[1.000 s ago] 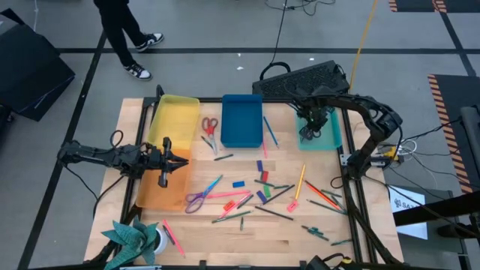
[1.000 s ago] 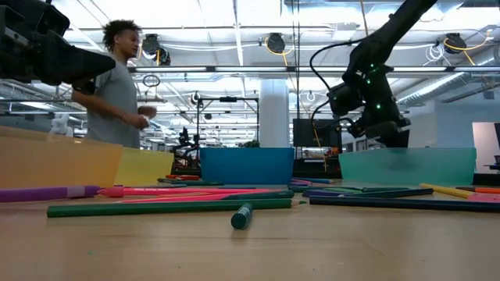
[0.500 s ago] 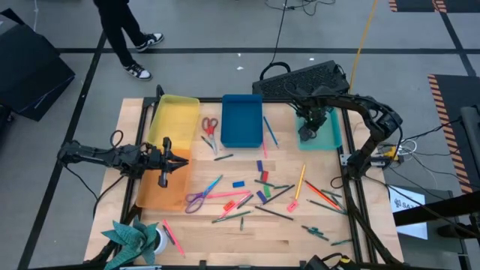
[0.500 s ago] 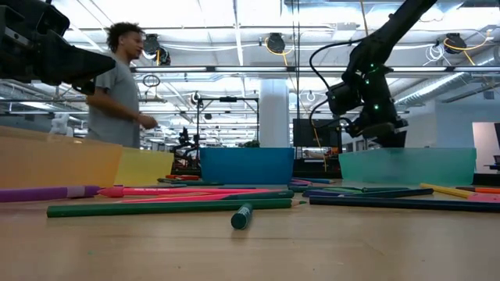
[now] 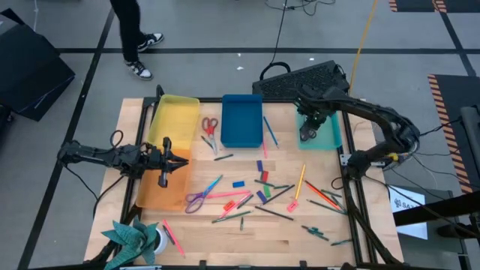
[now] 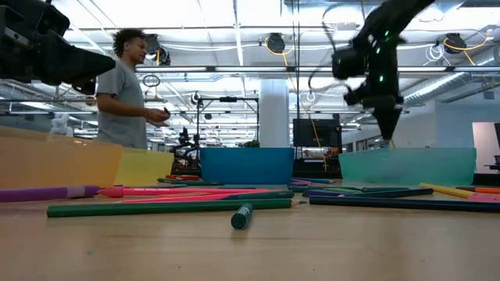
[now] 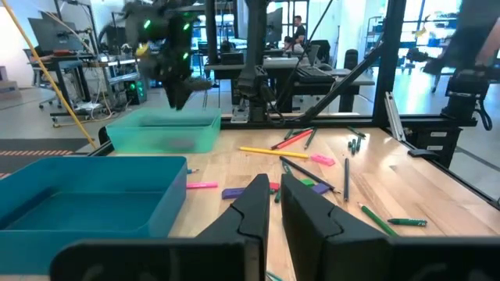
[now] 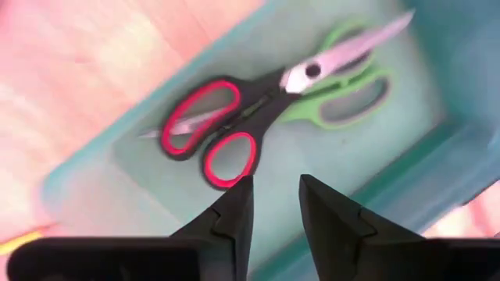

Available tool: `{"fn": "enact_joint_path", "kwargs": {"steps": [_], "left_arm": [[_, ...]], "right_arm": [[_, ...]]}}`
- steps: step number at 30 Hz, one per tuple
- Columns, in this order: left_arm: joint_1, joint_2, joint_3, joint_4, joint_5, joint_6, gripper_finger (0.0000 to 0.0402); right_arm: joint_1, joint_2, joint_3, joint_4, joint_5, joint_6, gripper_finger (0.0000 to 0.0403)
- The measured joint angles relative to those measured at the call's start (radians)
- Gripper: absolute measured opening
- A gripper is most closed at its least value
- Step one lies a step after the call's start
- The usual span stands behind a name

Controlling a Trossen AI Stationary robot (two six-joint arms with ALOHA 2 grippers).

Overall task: Sort crayons/erasers/pens/pencils in bins
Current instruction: Put the red scissors into the light blue bin

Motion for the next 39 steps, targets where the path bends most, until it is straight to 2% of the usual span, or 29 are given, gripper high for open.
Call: {"fn": "enact_joint_path", "kwargs": {"steps": [4, 9, 14, 18, 21, 24, 32, 36, 39], "left_arm": [[0.000, 0.000, 0.000, 0.000, 0.000, 0.000, 0.0040], [0.000, 0.000, 0.000, 0.000, 0.000, 0.000, 0.0040], [0.000, 0.000, 0.000, 0.010, 0.000, -0.004, 0.0040], [0.000, 0.000, 0.000, 0.078, 0.000, -0.093, 0.0040], [0.000, 0.000, 0.000, 0.147, 0.001, -0.221, 0.0040], [0.001, 0.000, 0.000, 0.166, -0.014, -0.292, 0.0040], [0.023, 0.007, 0.000, 0.201, -0.184, -0.439, 0.0040], [0.057, 0.058, 0.053, 0.096, -0.181, -0.444, 0.0040], [0.094, 0.140, 0.143, -0.033, -0.181, -0.425, 0.0040]], "right_arm": [[0.101, -0.126, 0.000, 0.055, -0.008, -0.018, 0.0100], [0.233, -0.258, 0.000, 0.227, -0.139, -0.013, 0.0100], [0.330, -0.352, 0.000, 0.362, -0.223, 0.116, 0.0100], [0.384, -0.411, 0.000, 0.428, -0.239, 0.263, 0.0100], [0.416, -0.447, 0.000, 0.485, -0.238, 0.294, 0.0100], [0.440, -0.468, 0.000, 0.510, -0.237, 0.267, 0.0100], [0.453, -0.458, 0.000, 0.553, -0.233, 0.273, 0.0100], [0.453, -0.442, 0.000, 0.600, -0.230, 0.274, 0.0100], [0.453, -0.432, 0.000, 0.625, -0.231, 0.274, 0.0100]]}}
